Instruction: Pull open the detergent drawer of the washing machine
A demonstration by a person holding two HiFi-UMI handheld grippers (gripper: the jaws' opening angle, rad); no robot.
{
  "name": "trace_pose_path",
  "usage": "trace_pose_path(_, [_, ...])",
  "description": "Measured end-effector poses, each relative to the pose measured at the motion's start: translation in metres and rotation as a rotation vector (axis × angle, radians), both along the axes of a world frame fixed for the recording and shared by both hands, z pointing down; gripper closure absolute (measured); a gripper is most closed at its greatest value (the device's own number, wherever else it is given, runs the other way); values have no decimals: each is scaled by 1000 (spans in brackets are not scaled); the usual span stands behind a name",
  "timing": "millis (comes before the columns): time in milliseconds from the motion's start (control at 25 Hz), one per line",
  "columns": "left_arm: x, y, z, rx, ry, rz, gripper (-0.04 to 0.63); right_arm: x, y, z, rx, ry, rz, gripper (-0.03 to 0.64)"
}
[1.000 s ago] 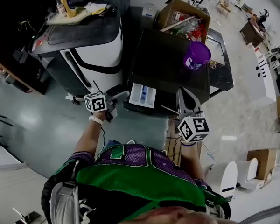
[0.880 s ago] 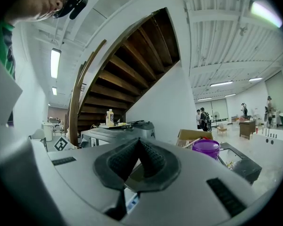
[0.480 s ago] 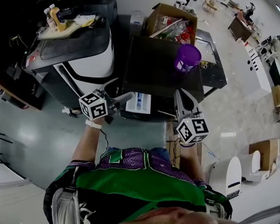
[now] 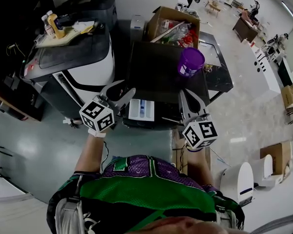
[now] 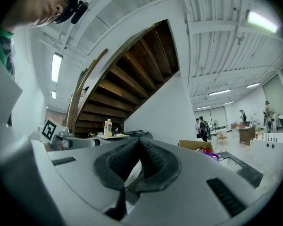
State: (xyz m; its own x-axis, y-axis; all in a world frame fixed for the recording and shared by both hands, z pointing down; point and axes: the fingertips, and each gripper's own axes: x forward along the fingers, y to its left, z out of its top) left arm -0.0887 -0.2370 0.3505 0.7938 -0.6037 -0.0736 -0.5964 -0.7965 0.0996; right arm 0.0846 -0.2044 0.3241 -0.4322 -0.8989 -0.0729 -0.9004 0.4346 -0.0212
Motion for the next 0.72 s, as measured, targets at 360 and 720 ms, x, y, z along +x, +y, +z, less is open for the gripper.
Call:
trace_pose_path(360, [-3, 6, -14, 74, -48, -98, 572, -3, 8, -4, 10, 13, 2, 615])
trace_pose_path(720, [-4, 15, -15, 58, -59, -149, 578, -4, 17, -6, 11, 16, 13, 615])
